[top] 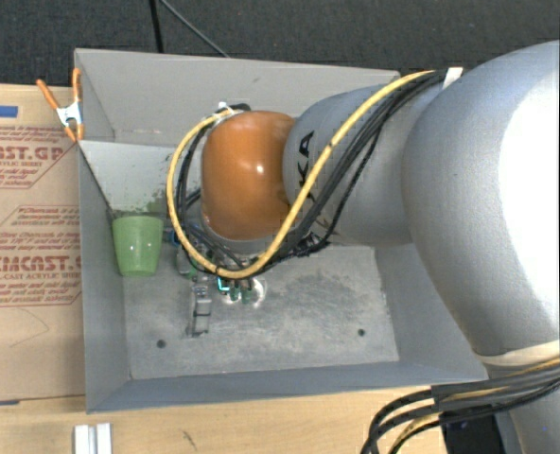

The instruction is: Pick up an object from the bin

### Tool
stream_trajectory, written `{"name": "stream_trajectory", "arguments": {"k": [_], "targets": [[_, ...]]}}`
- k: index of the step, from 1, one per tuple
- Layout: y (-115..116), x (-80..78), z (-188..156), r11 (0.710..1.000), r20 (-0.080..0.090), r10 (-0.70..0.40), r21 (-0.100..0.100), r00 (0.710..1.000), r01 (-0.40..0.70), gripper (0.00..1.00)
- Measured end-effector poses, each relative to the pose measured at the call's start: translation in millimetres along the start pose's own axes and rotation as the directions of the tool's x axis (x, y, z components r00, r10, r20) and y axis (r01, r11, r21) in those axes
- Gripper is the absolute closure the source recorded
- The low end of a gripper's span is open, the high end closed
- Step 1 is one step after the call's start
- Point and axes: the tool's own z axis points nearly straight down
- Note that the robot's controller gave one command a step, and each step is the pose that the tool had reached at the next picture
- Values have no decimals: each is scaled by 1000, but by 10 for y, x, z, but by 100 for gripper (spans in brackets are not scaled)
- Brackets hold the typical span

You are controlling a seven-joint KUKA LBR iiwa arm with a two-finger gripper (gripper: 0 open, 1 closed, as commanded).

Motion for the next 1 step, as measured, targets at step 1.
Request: {"name": "stream_trajectory", "arguments": {"k": [1], "targets": [[362,-393,488,996,15,86,8,996,-86,0]]}}
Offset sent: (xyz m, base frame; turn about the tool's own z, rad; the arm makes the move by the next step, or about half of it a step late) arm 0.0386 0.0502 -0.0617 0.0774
